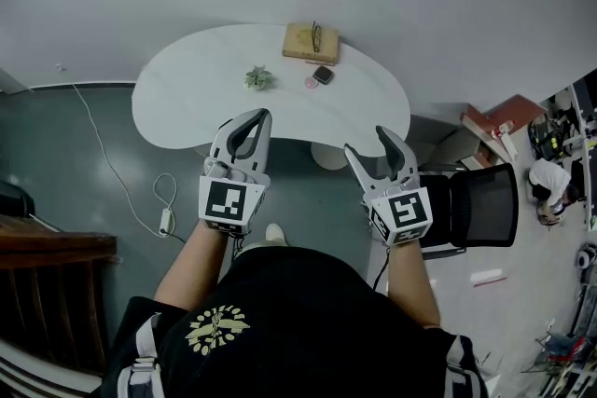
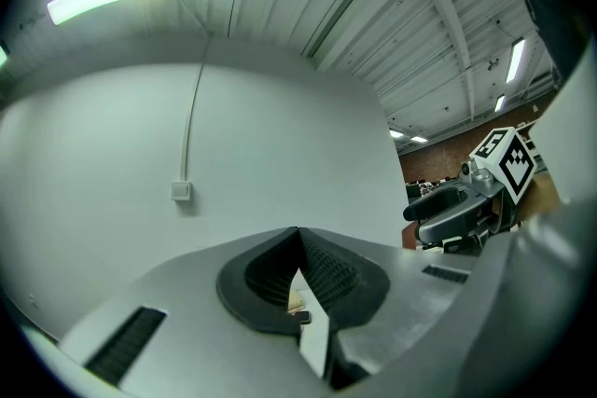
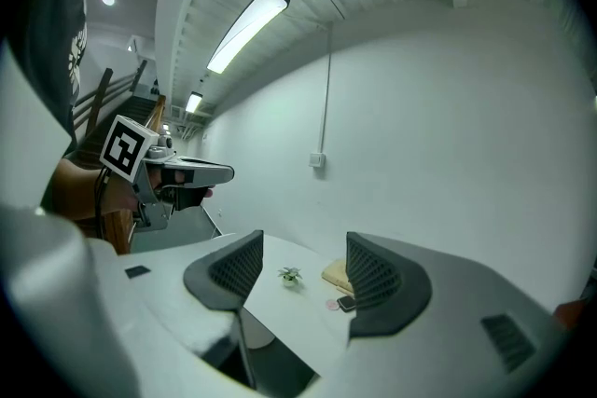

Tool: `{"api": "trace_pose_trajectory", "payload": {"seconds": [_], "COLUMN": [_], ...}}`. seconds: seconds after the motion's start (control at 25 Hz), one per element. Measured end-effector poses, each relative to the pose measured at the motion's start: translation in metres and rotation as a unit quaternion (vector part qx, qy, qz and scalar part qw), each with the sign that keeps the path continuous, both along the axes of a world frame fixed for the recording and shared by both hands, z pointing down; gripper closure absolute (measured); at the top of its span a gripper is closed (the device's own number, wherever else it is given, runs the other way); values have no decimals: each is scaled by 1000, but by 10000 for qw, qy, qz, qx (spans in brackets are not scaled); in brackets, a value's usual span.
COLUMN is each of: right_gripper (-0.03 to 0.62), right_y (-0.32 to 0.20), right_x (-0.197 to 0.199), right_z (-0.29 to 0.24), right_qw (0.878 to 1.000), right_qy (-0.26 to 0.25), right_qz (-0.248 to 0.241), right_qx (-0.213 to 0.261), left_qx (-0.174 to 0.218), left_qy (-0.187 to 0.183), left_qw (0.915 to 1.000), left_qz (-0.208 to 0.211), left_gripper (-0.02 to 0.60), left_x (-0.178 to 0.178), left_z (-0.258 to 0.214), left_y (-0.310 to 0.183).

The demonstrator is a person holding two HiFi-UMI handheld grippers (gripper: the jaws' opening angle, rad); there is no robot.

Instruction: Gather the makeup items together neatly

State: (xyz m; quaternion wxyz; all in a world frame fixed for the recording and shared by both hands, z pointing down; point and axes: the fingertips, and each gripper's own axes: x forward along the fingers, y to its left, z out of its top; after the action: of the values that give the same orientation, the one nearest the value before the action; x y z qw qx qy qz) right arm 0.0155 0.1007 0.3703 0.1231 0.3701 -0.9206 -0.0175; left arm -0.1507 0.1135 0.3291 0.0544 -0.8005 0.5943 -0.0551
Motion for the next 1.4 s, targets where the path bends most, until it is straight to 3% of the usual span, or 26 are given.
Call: {"api": "trace_pose_trajectory", "payload": {"seconds": [0.32,0.56,1.04,1.4], "right_gripper": [322,322,322,322], "right_y": [-15,-19,-40,-92], "right_x": [-33,-47,-34,-36], "right_z": [2,2,19,22], "right_qw": [9999,9998,9994,9997], "right_qy": [65,98,95,47], "right_qz": [109,161,296,115], "right_qx": [41,38,-172,-225], "left_qx": [178,43,-181,-277], "left_qy": [107,120,90,74], "left_qw": [9996,9996,9984,9985], "left_qz": [182,247,535,474], "left_gripper": [569,569,569,569], "left_x": [-28,-40,-19,-9], "left_z": [-2,4,27,30], "left_y": [-20,-30,-52,-106]}}
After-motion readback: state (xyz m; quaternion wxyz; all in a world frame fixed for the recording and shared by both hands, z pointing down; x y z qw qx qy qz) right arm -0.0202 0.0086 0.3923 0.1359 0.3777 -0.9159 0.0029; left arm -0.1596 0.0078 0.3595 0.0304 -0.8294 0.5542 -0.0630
